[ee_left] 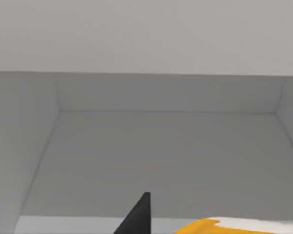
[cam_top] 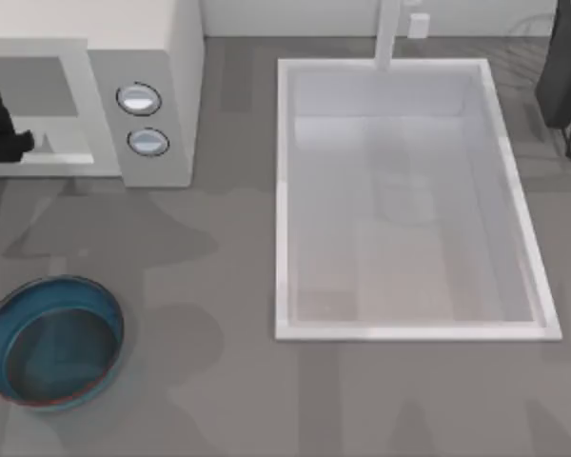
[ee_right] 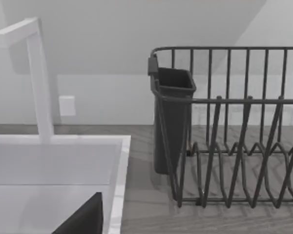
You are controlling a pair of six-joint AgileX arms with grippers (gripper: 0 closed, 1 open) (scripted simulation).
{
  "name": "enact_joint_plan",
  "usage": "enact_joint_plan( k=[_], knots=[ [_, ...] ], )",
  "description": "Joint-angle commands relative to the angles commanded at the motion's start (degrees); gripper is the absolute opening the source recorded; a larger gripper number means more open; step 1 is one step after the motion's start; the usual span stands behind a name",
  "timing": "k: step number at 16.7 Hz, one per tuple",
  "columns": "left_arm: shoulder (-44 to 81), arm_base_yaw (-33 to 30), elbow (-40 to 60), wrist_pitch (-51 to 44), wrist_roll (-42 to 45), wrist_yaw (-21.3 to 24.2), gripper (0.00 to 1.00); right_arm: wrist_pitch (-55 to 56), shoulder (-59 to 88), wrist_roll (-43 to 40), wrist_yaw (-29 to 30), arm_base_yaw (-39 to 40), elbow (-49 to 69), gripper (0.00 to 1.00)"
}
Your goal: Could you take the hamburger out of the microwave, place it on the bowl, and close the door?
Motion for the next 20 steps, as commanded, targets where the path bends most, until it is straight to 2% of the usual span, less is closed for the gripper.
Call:
enact_joint_plan(
  k=[4,8,13,20],
  knots=[
    [-0.12,-2.85,3.91,-9.43,-9.40,-3.69,0.00,0.00,0.00,0.00,0.00,0.00,0.00,1.00],
    [0.13,-7.92,10.49,-25.87,-25.94,-10.15,0.00,0.00,0.00,0.00,0.00,0.00,0.00,1.00],
    [1.80,-16.46,20.59,-52.82,-53.41,-20.75,0.00,0.00,0.00,0.00,0.00,0.00,0.00,1.00],
    [8.77,-30.33,33.72,-94.62,-97.24,-36.93,0.00,0.00,0.00,0.00,0.00,0.00,0.00,1.00]
  ],
)
